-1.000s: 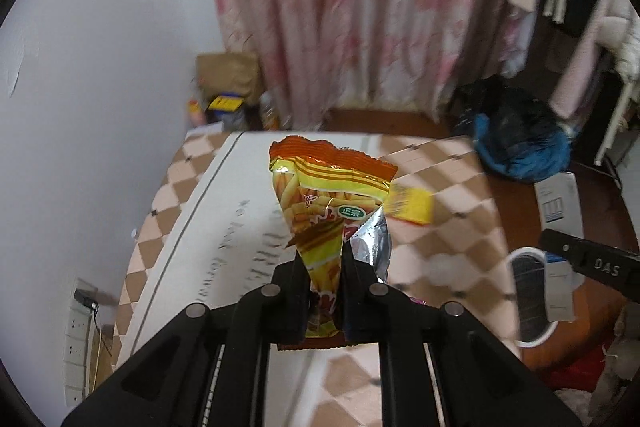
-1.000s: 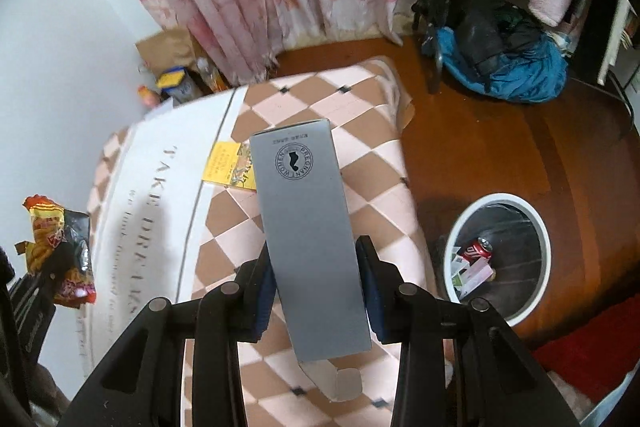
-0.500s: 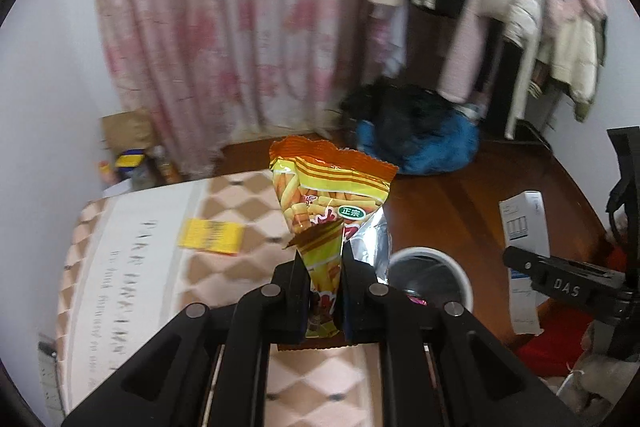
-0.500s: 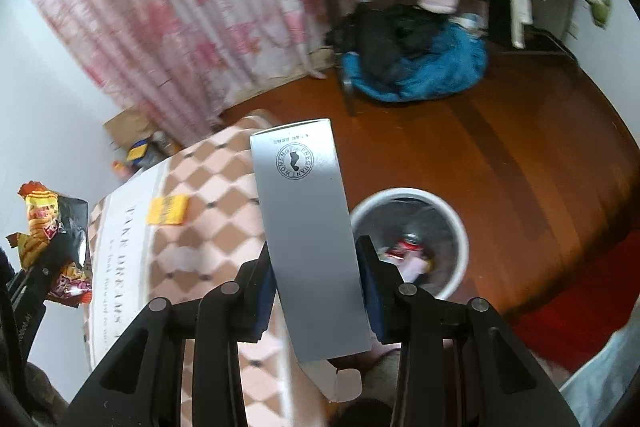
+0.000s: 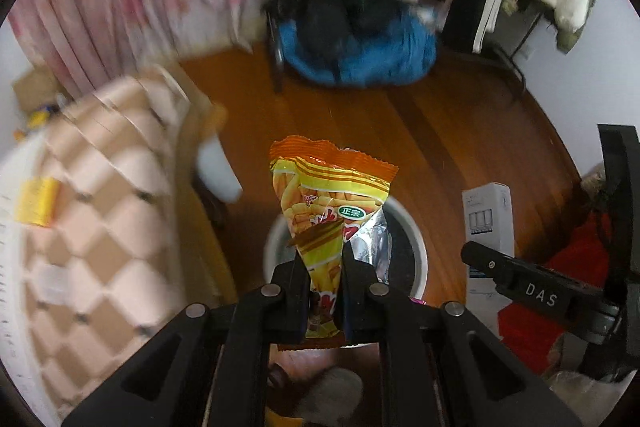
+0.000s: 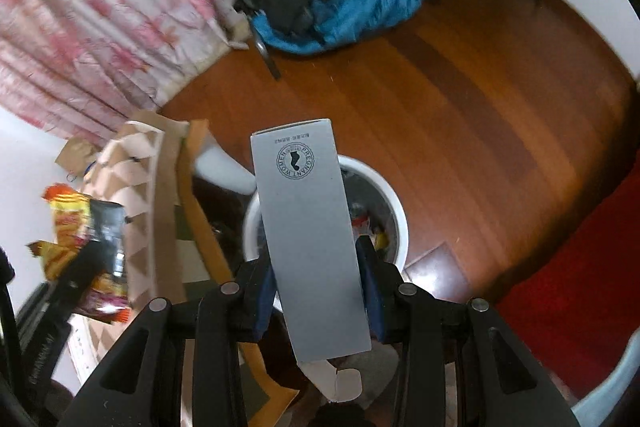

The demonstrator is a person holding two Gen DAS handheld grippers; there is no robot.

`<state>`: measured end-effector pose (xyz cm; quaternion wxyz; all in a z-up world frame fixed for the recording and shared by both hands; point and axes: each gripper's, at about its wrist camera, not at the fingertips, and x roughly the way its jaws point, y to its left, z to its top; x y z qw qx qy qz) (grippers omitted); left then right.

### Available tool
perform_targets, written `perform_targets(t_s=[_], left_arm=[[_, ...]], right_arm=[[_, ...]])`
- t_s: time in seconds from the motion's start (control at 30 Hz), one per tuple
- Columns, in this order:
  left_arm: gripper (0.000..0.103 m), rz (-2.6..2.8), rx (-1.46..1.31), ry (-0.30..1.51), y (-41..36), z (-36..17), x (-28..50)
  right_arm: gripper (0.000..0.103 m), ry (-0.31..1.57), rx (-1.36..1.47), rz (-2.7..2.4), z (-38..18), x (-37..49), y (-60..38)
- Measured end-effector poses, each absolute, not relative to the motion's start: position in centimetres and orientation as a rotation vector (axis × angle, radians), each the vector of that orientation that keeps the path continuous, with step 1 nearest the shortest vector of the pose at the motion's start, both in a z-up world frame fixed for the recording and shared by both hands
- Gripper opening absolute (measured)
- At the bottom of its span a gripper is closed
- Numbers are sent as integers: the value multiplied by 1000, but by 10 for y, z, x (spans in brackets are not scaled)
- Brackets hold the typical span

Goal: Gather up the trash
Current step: 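Carry the snack bag and white box to the bin and open both tools, then move both tools back over the table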

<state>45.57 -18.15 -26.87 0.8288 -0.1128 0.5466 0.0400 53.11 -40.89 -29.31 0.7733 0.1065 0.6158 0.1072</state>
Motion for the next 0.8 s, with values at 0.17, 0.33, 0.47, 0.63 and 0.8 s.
perform_targets(t_s=[0.17,0.33,0.47,0.63,0.8], left_arm=[[10,55,-315,1287,-184,-327,483],[14,41,-323,1358,-190,-359,494],[60,55,-328,1383,-189,-369,495],[94,84,-327,1399,-183,-371,492],[94,104,-317,1380,-178,-362,487]], right_arm=[[39,1414,263,215,-359,549,-414],[39,1472,261,222,-405,562,-411],[40,1505,242,235,-431,574,-400],[63,1520,243,219,-445,581,-393],[95,1518,226,201,-435,577,-399]])
